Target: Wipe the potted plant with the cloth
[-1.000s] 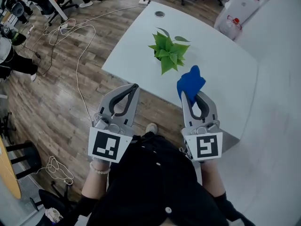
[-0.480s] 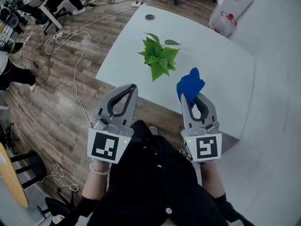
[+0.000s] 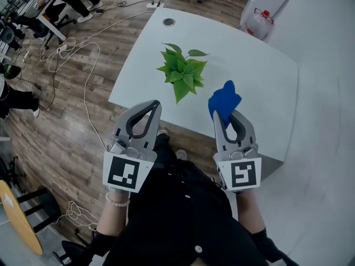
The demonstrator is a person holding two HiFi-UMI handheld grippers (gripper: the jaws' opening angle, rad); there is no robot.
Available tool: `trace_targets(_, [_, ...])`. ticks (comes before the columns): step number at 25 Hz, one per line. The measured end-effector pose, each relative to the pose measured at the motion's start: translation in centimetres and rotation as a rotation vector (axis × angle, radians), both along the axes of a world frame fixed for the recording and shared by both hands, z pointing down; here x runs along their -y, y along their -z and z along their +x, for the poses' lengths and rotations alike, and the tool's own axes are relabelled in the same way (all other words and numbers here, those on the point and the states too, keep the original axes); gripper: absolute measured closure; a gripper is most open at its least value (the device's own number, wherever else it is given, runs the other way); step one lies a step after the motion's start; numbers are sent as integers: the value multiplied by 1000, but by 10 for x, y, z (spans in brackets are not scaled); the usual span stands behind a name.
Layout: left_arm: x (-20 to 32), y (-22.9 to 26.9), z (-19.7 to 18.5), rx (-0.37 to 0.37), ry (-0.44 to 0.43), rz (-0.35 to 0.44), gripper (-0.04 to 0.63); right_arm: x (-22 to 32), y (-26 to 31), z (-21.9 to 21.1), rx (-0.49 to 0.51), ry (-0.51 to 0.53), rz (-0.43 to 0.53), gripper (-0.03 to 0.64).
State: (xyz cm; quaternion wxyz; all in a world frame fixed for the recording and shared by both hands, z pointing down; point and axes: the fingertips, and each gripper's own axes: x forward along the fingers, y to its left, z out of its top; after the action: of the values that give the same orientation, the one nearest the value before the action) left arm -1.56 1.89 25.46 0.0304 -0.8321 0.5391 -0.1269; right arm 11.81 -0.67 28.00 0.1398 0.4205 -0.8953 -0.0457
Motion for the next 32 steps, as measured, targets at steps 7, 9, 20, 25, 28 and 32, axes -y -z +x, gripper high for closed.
trace_targets(7, [34, -15, -14, -19, -57, -41, 581, 33, -12, -8, -15, -71, -24, 534])
trace_targets(9, [44, -17, -20, -24, -63, -45, 581, 42, -14, -11, -23, -87, -32, 532])
trace_targets(20, [95, -38, -53, -57, -112, -97, 580, 81, -38, -18, -62, -182, -81, 532])
trace_targets(25, [111, -54, -61, -75, -154, -131, 580, 97, -56, -16, -82, -210, -91, 532])
trace_targets(28, [118, -62, -64, -78, -186, -156, 579, 103, -67, -20, -131, -197, -128, 532])
trace_targets(32, [126, -81, -61, -33, -300, -157, 501, 114, -84, -17, -129, -198, -167, 532])
